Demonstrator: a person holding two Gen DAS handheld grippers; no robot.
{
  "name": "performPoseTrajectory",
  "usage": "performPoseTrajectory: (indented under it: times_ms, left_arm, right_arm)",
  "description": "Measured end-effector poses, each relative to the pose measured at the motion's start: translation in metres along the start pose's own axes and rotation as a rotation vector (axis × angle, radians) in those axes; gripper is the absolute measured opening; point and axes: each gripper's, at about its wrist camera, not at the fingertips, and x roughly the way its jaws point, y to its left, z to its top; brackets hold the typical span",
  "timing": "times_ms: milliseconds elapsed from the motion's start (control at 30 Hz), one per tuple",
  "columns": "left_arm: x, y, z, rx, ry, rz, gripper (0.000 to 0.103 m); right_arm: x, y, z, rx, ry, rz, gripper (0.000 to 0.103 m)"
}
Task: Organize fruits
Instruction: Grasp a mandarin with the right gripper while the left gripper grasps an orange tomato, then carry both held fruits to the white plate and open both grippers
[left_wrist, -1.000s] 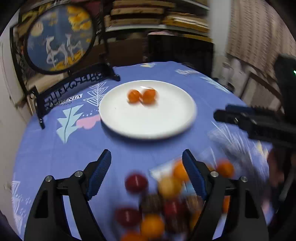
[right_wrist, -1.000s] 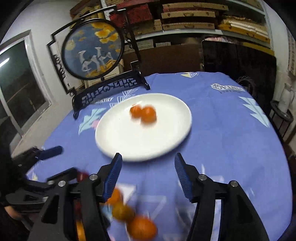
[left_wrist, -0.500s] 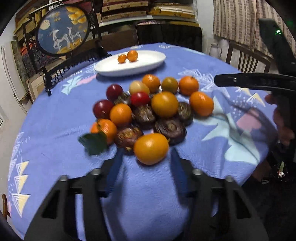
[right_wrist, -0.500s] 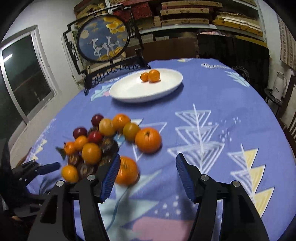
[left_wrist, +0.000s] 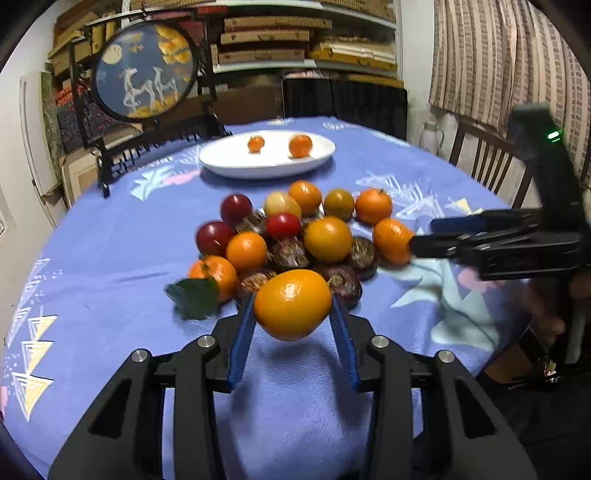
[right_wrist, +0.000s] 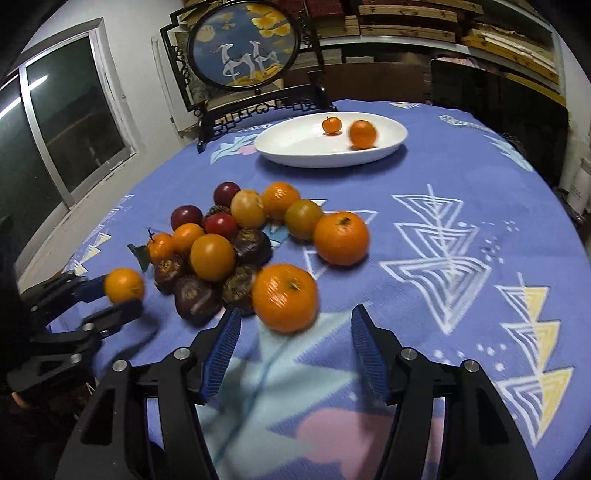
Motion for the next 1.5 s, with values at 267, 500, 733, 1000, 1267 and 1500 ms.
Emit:
performPoseTrajectory:
  times_ms: [267, 500, 733, 1000, 1267, 1500]
  left_arm:
    - [-0.003, 0.008, -0.003, -0.026, 0.012, 0.005, 0.04]
    - [0.001, 0.017, 0.008, -0.052, 0.01, -0.009, 0.04]
    - [0.018, 0.031, 0.062, -0.056, -0.005, -0.032, 0.04]
    - [0.087, 0.047, 0.15, -0.042, 0.0, -0.033, 0.04]
    - [0.18, 0.057, 0.184, -0.046, 0.123, -0.007, 0.04]
    - [0.162, 0.064, 0.183, -0.06, 0.061, 0.031, 0.068]
  right_arm:
    - [0.034, -0.01, 0.008, 0.099, 0.061, 0.102, 0.044]
    - [0.007, -0.009, 0.008, 0.079, 0.012, 0.079, 0.044]
    - [-0.029, -0.018, 0.051, 0.035, -0.073, 0.037, 0.044]
    - [0.012, -0.042, 0.147, 0.091, -0.096, 0.042, 0.044]
    - [0.099, -0.05, 0.193, 0.132, -0.025, 0.043, 0.046]
    - [0.087, -0.05, 0.188, 0.11, -0.084, -0.016, 0.052]
